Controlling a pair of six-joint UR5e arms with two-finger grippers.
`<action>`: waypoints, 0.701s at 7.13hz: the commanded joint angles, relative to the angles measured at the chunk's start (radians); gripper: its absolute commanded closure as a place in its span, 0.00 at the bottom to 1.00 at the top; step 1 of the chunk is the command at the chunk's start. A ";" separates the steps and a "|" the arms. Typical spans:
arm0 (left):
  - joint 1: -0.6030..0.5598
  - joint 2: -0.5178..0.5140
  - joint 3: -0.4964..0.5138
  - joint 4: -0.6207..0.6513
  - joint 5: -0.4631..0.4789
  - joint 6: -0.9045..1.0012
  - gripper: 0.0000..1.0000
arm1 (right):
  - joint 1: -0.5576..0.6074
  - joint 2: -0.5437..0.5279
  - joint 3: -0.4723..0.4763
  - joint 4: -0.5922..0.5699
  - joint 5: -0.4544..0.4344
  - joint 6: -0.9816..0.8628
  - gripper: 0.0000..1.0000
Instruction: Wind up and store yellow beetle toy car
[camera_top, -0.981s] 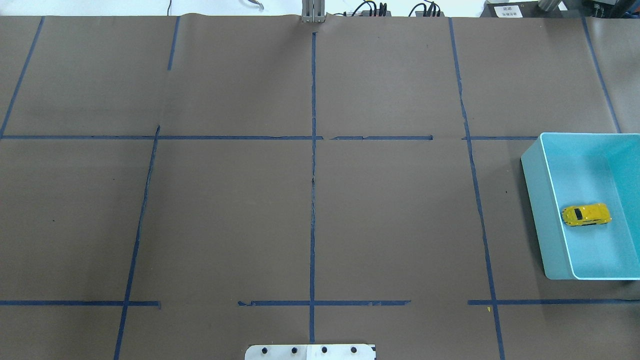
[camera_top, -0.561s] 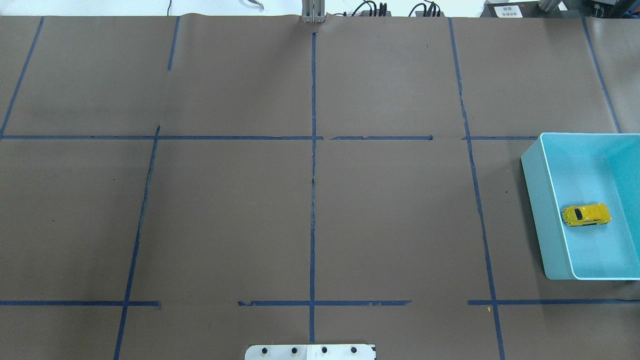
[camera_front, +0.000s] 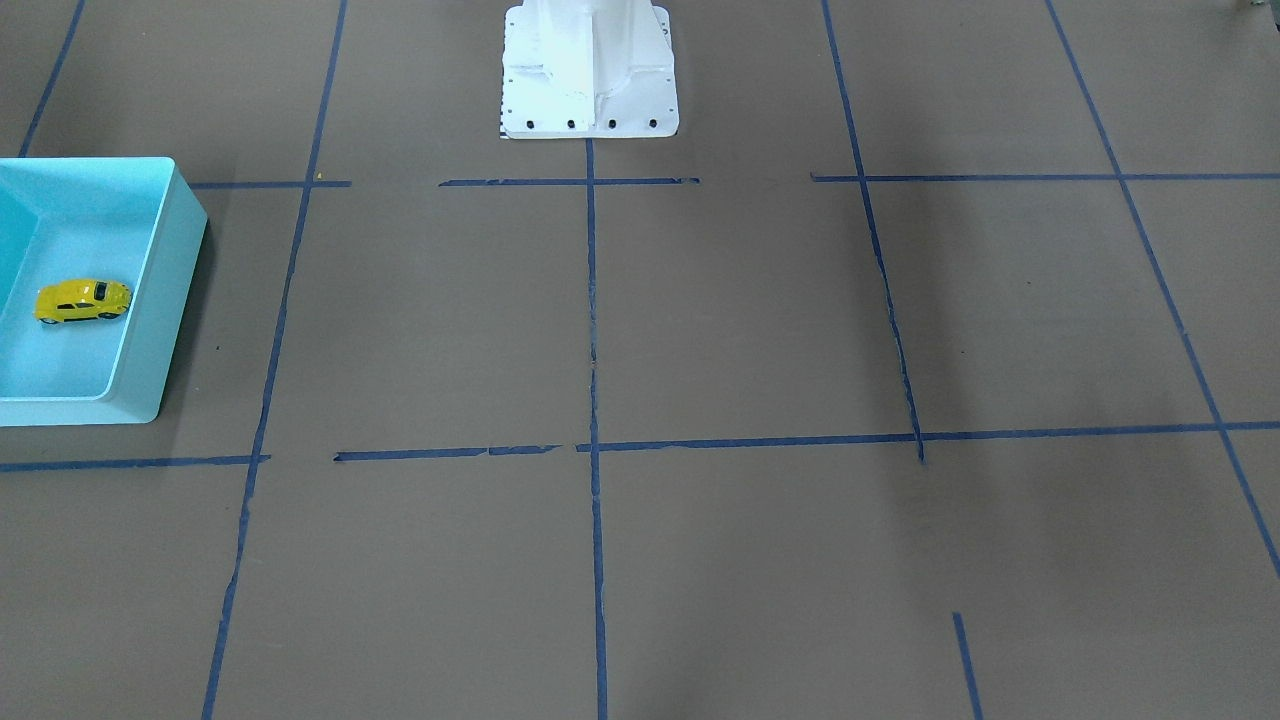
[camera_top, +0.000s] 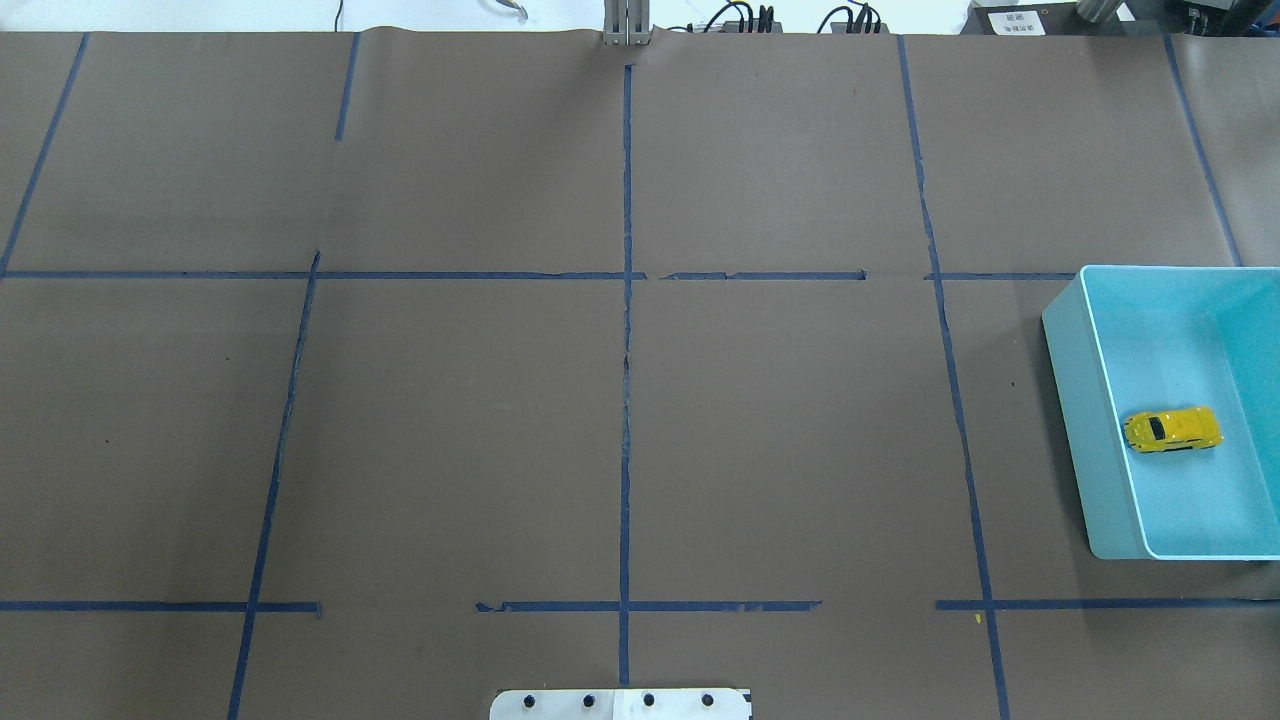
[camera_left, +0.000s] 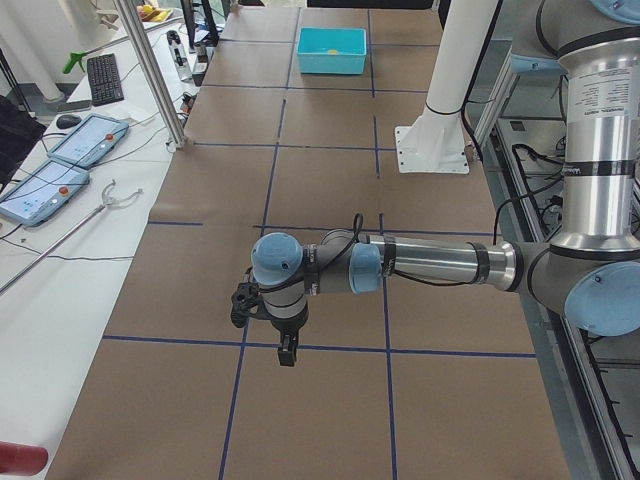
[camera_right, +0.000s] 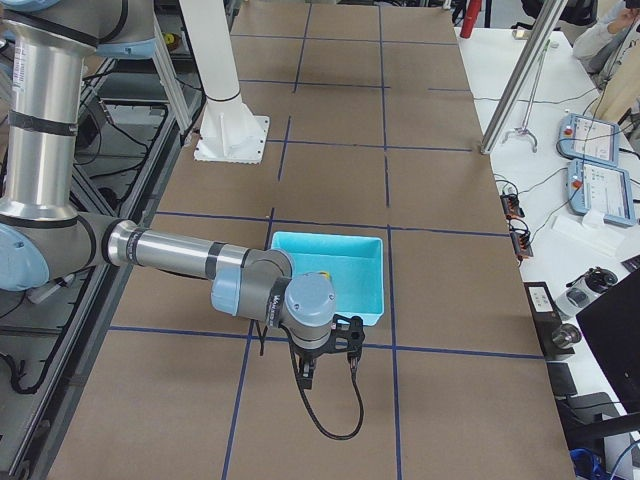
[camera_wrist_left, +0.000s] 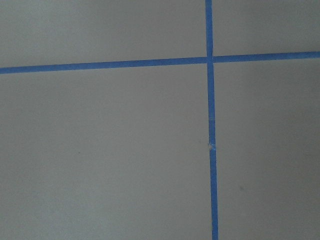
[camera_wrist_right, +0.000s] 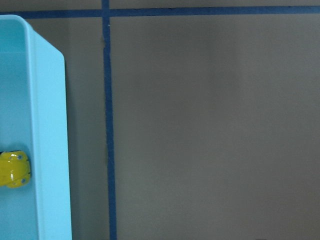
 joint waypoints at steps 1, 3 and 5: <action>0.000 -0.001 0.002 0.000 0.000 -0.001 0.00 | -0.065 0.049 0.101 -0.128 -0.003 0.019 0.01; 0.000 0.001 0.003 0.000 0.000 -0.001 0.00 | -0.067 0.162 0.094 -0.310 -0.012 0.017 0.01; 0.000 -0.001 0.003 0.000 0.000 0.002 0.00 | -0.067 0.157 0.072 -0.308 -0.011 0.015 0.01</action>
